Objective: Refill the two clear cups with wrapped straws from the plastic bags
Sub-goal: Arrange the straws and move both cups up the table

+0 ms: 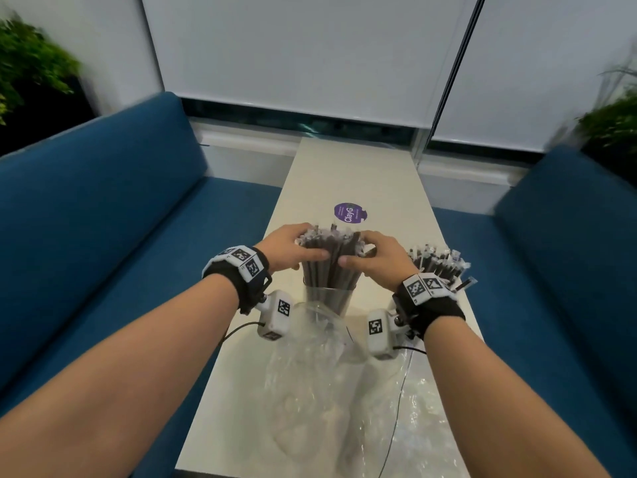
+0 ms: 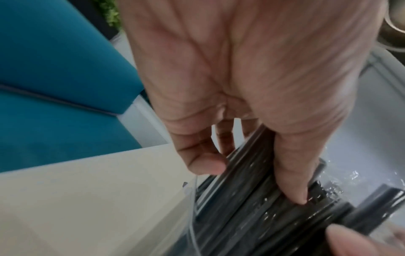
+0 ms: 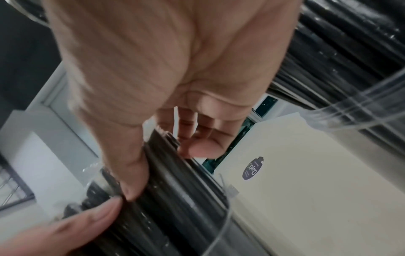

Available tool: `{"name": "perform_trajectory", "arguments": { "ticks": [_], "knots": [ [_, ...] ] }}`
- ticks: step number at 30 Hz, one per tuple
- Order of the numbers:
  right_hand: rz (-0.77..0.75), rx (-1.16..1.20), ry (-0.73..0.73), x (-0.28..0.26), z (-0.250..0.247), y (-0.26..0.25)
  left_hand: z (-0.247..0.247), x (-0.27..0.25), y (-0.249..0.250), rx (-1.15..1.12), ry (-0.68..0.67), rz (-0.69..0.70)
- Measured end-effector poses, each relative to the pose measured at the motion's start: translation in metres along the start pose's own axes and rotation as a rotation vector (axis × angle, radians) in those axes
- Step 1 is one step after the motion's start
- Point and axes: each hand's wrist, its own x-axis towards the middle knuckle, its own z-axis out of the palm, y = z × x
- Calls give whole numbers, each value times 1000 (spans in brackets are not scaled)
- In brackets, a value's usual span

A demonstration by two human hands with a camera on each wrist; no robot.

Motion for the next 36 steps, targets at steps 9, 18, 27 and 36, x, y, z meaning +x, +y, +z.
{"name": "perform_trajectory", "arguments": {
  "ticks": [9, 18, 27, 36],
  "knots": [
    [62, -6, -153, -7, 16, 10, 9, 3, -22, 31, -101, -11],
    [-22, 128, -38, 18, 11, 10, 3, 9, -14, -117, 30, 40],
    [-164, -27, -6, -10, 22, 7, 8, 2, -22, 85, -49, 62],
    [-24, 88, 7, -5, 21, 13, 8, -3, -24, 36, -48, 22]
  ]
}}
